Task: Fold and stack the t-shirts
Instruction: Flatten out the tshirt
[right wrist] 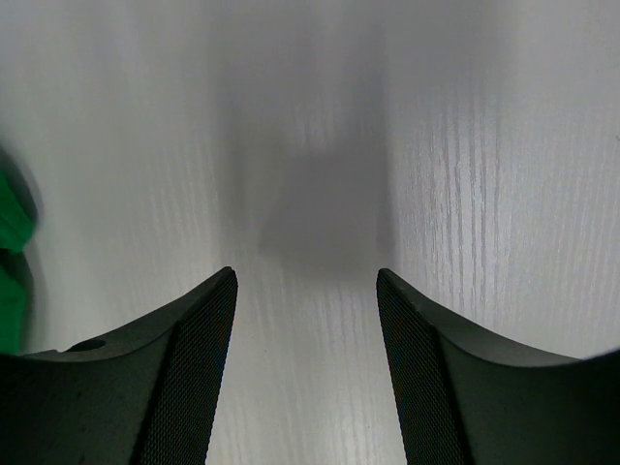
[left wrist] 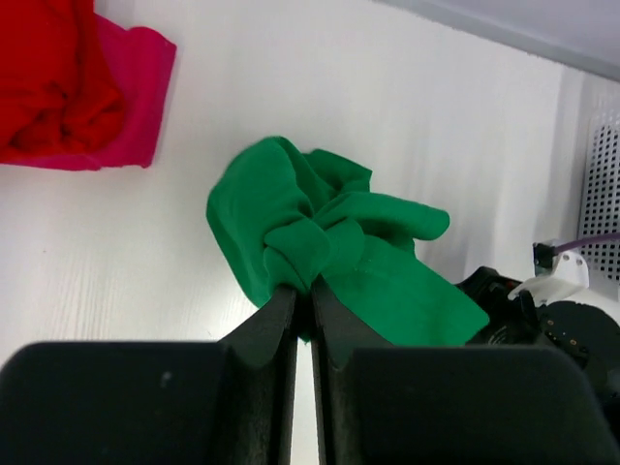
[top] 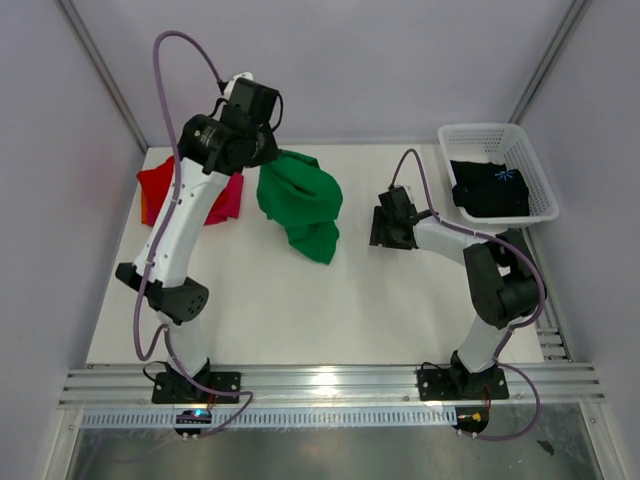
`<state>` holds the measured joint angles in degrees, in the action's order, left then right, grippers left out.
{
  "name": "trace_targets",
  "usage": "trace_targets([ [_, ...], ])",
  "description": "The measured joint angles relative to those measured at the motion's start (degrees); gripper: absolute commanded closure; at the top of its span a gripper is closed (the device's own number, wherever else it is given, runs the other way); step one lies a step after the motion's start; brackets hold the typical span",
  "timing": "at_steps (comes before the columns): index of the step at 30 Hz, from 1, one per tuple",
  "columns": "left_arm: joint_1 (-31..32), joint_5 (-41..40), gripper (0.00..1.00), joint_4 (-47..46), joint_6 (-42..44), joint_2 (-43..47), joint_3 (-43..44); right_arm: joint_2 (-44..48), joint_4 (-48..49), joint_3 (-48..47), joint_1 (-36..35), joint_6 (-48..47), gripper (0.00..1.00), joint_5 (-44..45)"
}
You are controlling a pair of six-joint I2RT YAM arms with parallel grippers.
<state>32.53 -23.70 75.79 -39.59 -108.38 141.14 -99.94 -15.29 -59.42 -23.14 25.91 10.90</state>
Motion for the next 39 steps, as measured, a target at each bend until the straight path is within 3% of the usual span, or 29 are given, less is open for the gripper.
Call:
trace_targets([
  [11, -2.45, -1.11, 0.89, 1.97, -0.26, 3.56, -2.34, -0.74, 0.09, -0.11, 0.0, -0.02, 0.36, -0.85],
  [16, -5.55, 7.67, 0.87, 1.97, -0.72, 4.85, -2.75, -1.42, 0.11, -0.5, 0.0, -0.04, 0.36, -1.33],
  [24, -5.9, 11.76, 0.86, 1.73, -0.81, 12.24, -6.01, -1.84, 0.26, -0.5, 0.0, -0.02, 0.36, -2.03],
  [31, -3.17, 17.88, 0.82, -0.72, 0.61, 11.78, -29.66, -1.99, 0.76, -0.5, 0.0, 0.33, 0.36, -2.69],
  [32, -2.38, 18.45, 0.8, -0.48, 0.72, 10.86, -33.33, -2.01, 0.92, -0.5, 0.0, 0.44, 0.36, -2.78],
  [33, -1.4, 19.17, 0.7, -0.33, 0.79, 9.44, -37.51, -2.08, 1.11, -0.5, 0.0, 0.63, 0.36, -2.8],
  [35, 0.24, 20.11, 0.67, 0.26, 0.85, 6.73, -43.34, -2.12, 1.51, -0.48, 0.0, 1.03, 0.36, -3.08],
  [39, 1.53, 21.4, 0.63, 1.14, 0.63, 3.89, -46.58, -2.21, 1.99, -0.48, 0.0, 1.4, 0.36, -3.26],
])
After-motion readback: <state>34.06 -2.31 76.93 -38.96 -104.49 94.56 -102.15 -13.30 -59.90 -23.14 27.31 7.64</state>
